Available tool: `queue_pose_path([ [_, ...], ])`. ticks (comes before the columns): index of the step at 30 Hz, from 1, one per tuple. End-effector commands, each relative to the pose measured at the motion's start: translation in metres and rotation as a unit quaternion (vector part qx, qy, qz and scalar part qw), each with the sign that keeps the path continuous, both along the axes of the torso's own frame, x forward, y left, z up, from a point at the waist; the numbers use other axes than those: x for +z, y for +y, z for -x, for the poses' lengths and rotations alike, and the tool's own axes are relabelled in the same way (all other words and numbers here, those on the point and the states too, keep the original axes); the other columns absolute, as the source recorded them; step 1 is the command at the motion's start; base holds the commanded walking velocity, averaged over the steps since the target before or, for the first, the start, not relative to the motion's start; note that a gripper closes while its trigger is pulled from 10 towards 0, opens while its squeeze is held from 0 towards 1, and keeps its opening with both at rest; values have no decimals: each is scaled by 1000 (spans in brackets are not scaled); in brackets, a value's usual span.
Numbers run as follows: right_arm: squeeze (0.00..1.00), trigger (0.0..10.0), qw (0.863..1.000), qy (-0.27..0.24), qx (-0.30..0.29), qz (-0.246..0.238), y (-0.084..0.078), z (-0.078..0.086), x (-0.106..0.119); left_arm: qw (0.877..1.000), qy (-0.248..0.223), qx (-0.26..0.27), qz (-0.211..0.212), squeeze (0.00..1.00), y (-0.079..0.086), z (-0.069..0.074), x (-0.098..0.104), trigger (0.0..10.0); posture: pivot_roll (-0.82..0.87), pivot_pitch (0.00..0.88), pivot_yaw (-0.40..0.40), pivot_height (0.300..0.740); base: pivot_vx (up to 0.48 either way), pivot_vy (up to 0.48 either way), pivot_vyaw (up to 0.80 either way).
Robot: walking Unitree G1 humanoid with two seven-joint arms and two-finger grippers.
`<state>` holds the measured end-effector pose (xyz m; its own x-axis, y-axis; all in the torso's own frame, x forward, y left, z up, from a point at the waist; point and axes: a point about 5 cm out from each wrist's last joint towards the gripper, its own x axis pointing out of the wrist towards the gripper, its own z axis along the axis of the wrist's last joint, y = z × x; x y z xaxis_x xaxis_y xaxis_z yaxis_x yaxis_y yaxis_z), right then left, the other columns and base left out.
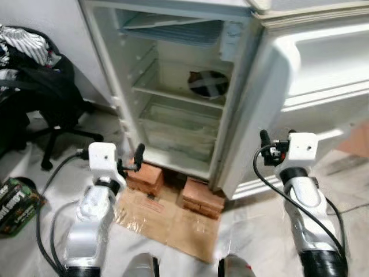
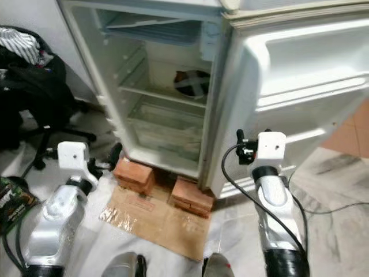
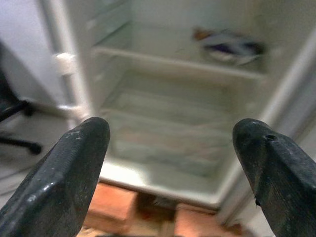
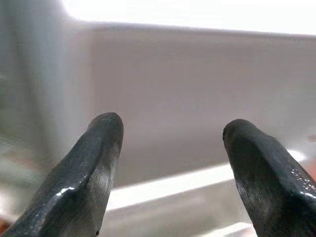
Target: Restocking fridge
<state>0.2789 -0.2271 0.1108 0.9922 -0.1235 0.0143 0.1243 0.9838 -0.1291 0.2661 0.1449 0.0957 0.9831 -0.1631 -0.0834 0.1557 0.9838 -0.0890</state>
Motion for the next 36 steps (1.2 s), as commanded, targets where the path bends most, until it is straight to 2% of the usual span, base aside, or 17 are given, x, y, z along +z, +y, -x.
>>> queue_pose_path([
  [1,0,10000,1000,1,6,-8,8,1,-1,1000,1,17,-16,0,13,1,0,10000,-15,124,42,740,0,0,0],
  [5,0,10000,1000,11,3,-2,9,6,-7,1000,0,11,-17,0,12,1,0,10000,-18,125,43,740,0,0,0],
  [9,0,10000,1000,7,-7,-2,4,3,-5,1000,-2,9,-16,0,11,1,0,10000,-19,126,45,740,0,0,0],
  [13,0,10000,1000,0,-11,3,0,-4,1,1000,-5,7,-17,0,12,1,1,10000,-17,124,45,740,0,-442,0],
  [22,0,10000,1000,-4,-10,4,-1,-7,3,1000,-5,9,-20,0,13,2,0,10000,-11,122,41,740,0,-434,0],
  [32,0,10000,1000,-4,-8,3,0,-7,3,1000,-2,10,-21,0,14,2,0,10000,-11,124,44,740,0,-391,0],
  [33,0,10000,1000,-4,-9,2,0,-7,3,999,-6,10,-34,0,14,2,0,10000,-11,124,44,740,0,-472,0],
  [36,0,10000,1000,-5,-8,3,1,-7,3,1000,-2,11,-25,0,13,3,-1,10000,-11,126,43,740,0,-467,0],
])
